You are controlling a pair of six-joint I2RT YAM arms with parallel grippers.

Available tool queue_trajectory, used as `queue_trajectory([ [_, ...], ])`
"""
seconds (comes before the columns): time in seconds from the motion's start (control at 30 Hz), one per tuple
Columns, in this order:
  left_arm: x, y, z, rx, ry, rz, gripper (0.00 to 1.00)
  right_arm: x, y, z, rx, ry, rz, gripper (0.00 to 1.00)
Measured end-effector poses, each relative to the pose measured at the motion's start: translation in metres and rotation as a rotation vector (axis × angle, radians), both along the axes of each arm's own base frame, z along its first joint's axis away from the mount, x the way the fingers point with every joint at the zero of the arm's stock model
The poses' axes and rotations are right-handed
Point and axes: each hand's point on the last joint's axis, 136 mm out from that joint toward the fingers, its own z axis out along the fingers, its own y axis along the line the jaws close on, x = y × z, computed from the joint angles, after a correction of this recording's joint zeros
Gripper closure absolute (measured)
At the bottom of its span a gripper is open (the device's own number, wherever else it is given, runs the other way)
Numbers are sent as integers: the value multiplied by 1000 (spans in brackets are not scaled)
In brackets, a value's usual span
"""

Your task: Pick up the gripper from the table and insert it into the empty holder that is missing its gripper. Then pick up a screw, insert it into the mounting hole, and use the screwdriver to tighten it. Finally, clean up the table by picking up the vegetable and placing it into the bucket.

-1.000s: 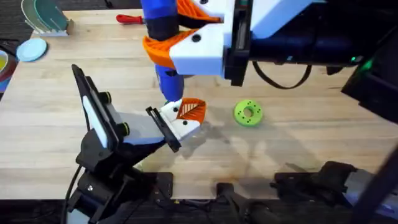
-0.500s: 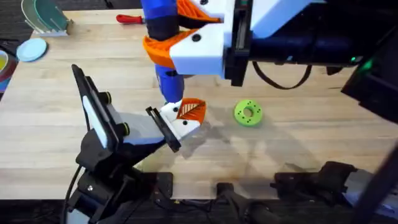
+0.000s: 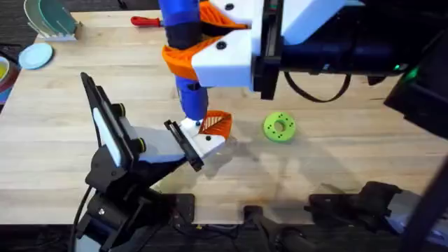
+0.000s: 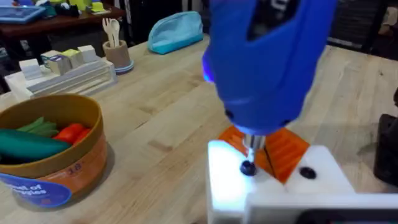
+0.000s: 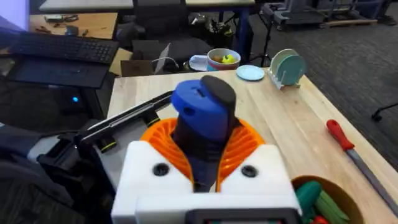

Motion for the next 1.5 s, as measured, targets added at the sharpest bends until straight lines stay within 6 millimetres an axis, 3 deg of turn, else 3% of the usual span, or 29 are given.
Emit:
queue_trajectory([
  [1.33, 0, 0, 0, -2, 3, 1, 994, 4, 6, -8, -16, 22, 12, 860],
  [1.5, 0, 0, 0, -3, 1, 1, 994, 5, 5, 7, 40, -12, 14, 861],
])
